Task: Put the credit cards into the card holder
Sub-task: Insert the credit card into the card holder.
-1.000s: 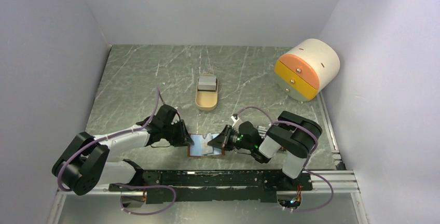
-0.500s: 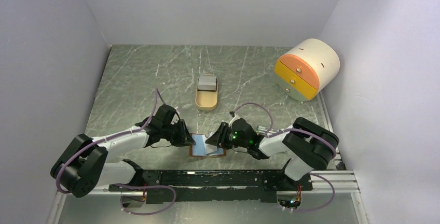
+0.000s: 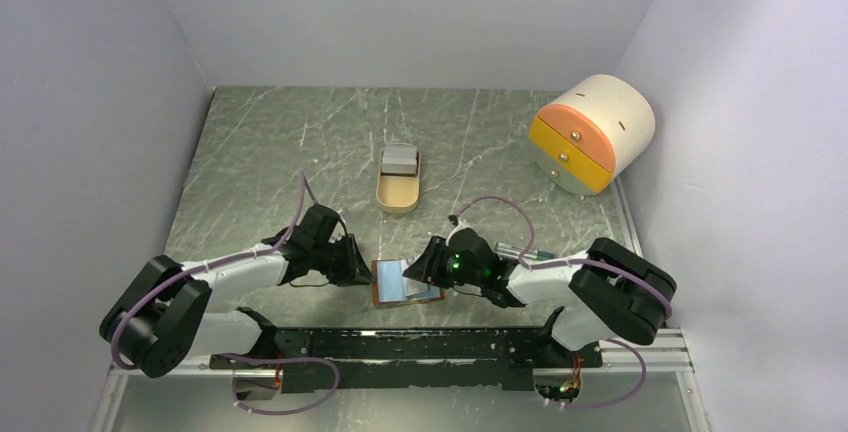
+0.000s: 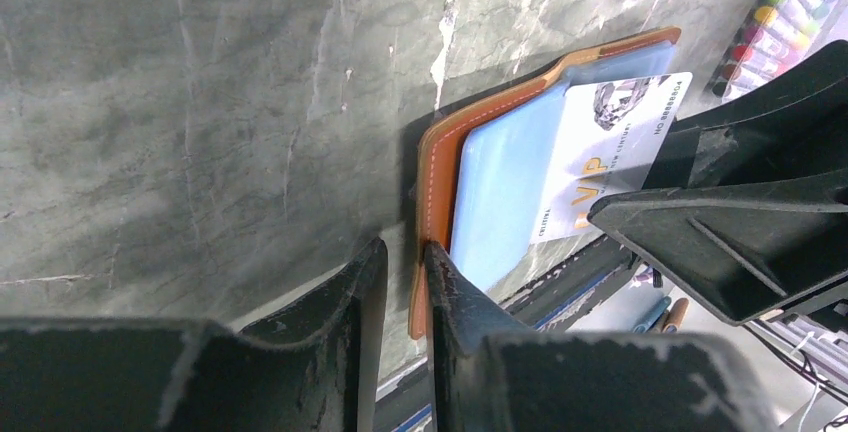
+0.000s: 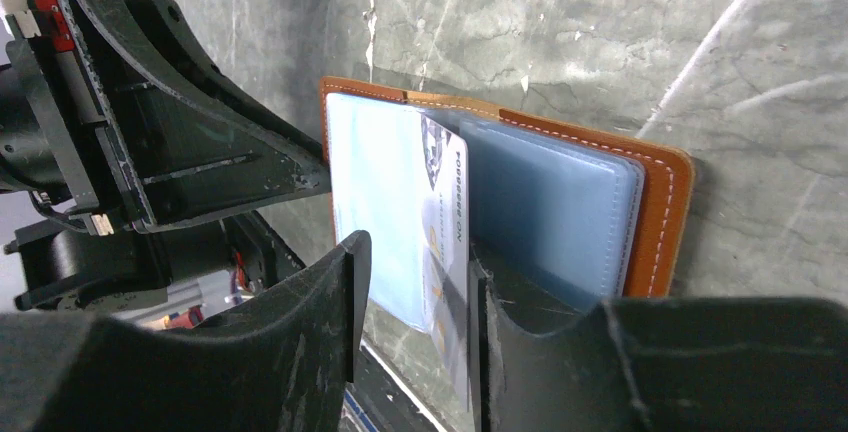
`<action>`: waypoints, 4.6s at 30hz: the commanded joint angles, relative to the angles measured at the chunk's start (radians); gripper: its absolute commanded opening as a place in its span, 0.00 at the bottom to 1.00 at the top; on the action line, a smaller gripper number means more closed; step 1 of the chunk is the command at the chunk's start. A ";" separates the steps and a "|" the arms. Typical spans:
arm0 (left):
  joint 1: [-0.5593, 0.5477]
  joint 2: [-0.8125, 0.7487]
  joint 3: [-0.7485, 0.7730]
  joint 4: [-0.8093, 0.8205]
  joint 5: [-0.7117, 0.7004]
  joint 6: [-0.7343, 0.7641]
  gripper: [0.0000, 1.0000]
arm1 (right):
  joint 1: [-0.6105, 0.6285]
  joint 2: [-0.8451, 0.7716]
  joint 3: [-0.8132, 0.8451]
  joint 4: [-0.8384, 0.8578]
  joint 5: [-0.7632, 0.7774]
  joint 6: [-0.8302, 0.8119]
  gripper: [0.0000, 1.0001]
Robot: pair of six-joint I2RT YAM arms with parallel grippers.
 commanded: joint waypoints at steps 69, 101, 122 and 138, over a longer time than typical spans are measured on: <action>0.007 0.035 -0.091 0.333 0.112 -0.040 0.12 | -0.043 -0.176 -0.060 -0.162 0.049 -0.090 0.05; 0.007 0.052 -0.082 0.272 0.063 -0.006 0.09 | -0.053 -0.054 -0.233 0.395 -0.016 0.037 0.00; 0.008 0.039 -0.097 0.284 0.065 -0.021 0.09 | -0.054 0.111 -0.266 0.678 -0.046 0.105 0.00; 0.007 0.033 -0.101 0.288 0.067 -0.028 0.09 | -0.032 0.216 -0.272 0.745 -0.065 0.154 0.00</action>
